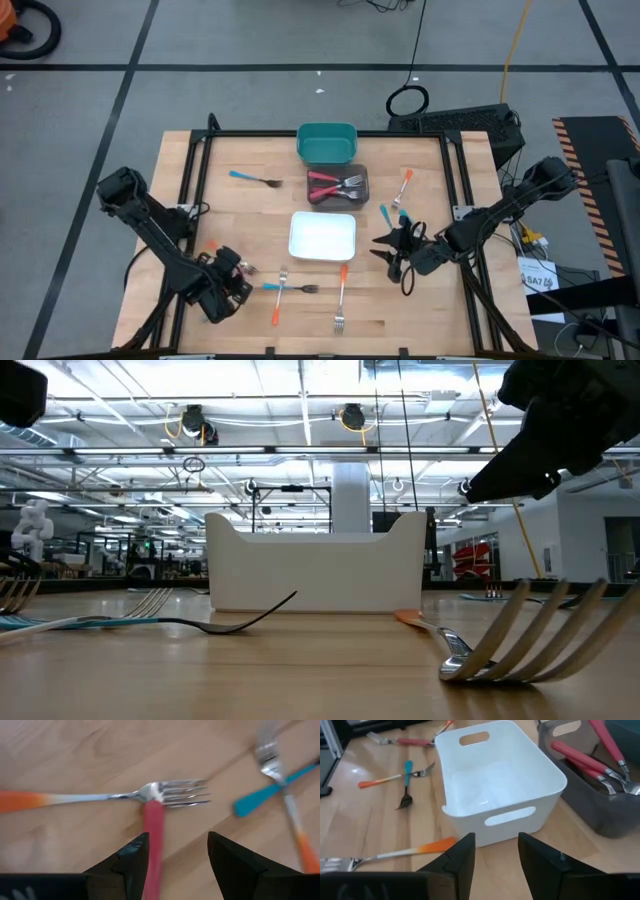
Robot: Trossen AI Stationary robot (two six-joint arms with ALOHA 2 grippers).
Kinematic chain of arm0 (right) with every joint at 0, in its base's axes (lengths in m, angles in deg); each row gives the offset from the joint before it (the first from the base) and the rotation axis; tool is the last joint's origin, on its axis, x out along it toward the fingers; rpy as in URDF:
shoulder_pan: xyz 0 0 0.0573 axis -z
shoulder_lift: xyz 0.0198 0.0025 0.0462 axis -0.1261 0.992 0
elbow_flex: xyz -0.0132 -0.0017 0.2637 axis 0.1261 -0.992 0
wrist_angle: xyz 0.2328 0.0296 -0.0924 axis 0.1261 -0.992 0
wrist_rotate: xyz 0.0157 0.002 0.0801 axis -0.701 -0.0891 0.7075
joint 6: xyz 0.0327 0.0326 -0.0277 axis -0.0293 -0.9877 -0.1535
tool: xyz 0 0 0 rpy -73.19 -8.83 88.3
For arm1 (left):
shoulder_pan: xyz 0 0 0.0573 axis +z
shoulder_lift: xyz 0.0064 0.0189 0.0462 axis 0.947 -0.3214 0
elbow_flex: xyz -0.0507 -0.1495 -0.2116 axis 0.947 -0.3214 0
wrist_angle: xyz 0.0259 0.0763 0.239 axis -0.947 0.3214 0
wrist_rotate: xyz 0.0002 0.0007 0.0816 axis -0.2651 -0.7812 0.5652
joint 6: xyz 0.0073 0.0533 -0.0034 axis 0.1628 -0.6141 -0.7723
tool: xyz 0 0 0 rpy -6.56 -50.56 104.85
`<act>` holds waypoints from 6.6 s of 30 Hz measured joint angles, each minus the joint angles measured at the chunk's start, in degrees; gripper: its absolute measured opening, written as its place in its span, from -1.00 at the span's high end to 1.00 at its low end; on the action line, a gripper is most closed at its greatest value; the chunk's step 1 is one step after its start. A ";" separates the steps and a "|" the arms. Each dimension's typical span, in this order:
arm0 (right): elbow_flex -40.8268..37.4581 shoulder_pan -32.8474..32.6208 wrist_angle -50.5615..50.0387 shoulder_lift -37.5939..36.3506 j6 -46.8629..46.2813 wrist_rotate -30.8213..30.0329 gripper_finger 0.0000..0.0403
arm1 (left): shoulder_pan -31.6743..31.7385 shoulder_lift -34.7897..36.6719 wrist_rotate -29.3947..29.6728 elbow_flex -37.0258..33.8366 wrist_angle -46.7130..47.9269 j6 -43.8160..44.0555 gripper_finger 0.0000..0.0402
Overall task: Sort silverware by color (type)
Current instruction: Put the pink fork into the black bin
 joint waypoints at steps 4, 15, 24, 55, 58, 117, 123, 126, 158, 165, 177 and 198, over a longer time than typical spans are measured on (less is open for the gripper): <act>0.00 -0.23 0.98 -0.04 0.68 0.00 0.28 | -0.70 -3.13 -5.24 -0.02 0.44 -1.08 0.00; 0.00 -0.23 2.32 -0.07 2.12 0.20 0.28 | -1.99 -7.95 -11.83 -0.02 -2.50 -4.15 0.01; 0.00 -0.34 2.32 -0.07 2.11 0.24 0.28 | -1.97 -8.04 -10.56 -1.59 -3.50 -2.90 0.12; 0.00 -0.65 2.56 -0.07 1.98 0.24 0.28 | -2.71 -10.36 -0.55 2.64 -0.25 -3.11 0.76; 0.00 -0.65 2.58 -0.07 2.06 0.23 0.28 | -3.11 -10.31 1.26 6.28 3.72 -3.15 0.76; -0.02 -2.42 33.01 11.78 19.54 -10.86 -0.23 | 31.12 -20.91 22.26 23.11 -82.87 -106.05 0.76; -0.02 -2.43 33.32 11.78 18.10 -10.29 -0.23 | 30.86 -22.26 22.42 23.16 -84.55 -104.15 0.76; -0.02 -2.35 34.45 12.13 18.46 -10.21 -0.21 | 30.90 -23.90 22.80 23.09 -86.88 -104.39 0.76; 0.00 -0.10 30.46 12.15 18.33 -10.40 0.93 | 30.43 -26.45 23.60 23.07 -89.33 -106.02 0.52; 0.00 -0.12 27.30 9.66 17.71 -5.37 0.98 | 29.76 -23.34 21.65 23.06 -83.17 -106.89 0.36; 0.00 -0.21 17.05 5.12 10.42 1.36 0.99 | 28.78 -17.51 18.17 23.09 -75.53 -108.15 0.28; -0.03 0.82 10.81 5.03 4.06 6.51 1.00 | 31.86 -20.95 2.28 50.18 -30.85 -103.96 0.28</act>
